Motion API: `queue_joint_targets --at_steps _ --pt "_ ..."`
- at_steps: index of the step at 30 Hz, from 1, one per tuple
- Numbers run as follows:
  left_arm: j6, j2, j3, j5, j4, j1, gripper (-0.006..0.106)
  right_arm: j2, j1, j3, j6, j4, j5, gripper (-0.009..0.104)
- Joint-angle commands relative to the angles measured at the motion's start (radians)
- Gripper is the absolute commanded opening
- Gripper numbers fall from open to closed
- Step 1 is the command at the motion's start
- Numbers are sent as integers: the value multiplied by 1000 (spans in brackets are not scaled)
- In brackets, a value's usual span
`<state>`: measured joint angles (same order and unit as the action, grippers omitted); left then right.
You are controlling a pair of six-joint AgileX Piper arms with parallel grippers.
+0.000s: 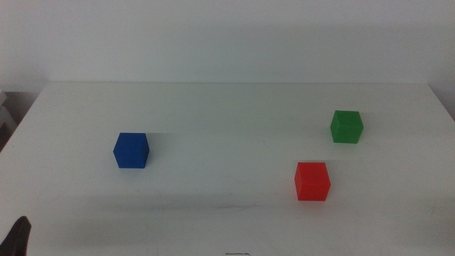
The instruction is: Stack red cubes first, then green, then blue cubes in a specific spot.
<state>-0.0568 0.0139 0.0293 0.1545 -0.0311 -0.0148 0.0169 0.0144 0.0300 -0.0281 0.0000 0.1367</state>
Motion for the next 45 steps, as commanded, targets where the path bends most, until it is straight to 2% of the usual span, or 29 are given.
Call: queue_joint_targets --at_steps 1,3,5,9,12,16,19,24,29,34,37,42,45 --pt "3 19 -3 -87 -8 1 92 15 1 -19 -28 -17 -104 82" --pt "3 19 -3 -87 -8 1 92 15 1 -20 -46 -17 -117 82" --pt "3 19 -3 -87 -8 1 92 11 1 -37 -37 14 -101 82" --pt "3 19 -3 -87 -8 1 92 -107 1 -171 -20 77 50 82" --pt "3 19 -3 -87 -8 1 92 -293 1 -334 -18 89 191 82" --pt "3 19 -3 -87 -8 1 92 -549 1 -599 -20 198 498 82" --pt "3 19 -3 -87 -8 1 92 -692 1 -765 -19 242 669 82" --pt "3 19 -3 -87 -8 1 92 -823 1 -867 -17 267 722 82" --pt "3 19 -3 -87 -8 1 92 -906 1 -876 -23 290 686 82" --pt "3 19 -3 -87 -8 1 92 -1066 -52 -978 0 306 832 82" --pt "3 19 -3 -87 -8 1 92 -1202 -158 -1080 84 257 903 82" --pt "3 19 -3 -87 -8 1 92 -1432 -355 -1260 296 40 963 82" --pt "3 19 -3 -87 -8 1 92 -1532 -438 -1352 393 -51 977 82"
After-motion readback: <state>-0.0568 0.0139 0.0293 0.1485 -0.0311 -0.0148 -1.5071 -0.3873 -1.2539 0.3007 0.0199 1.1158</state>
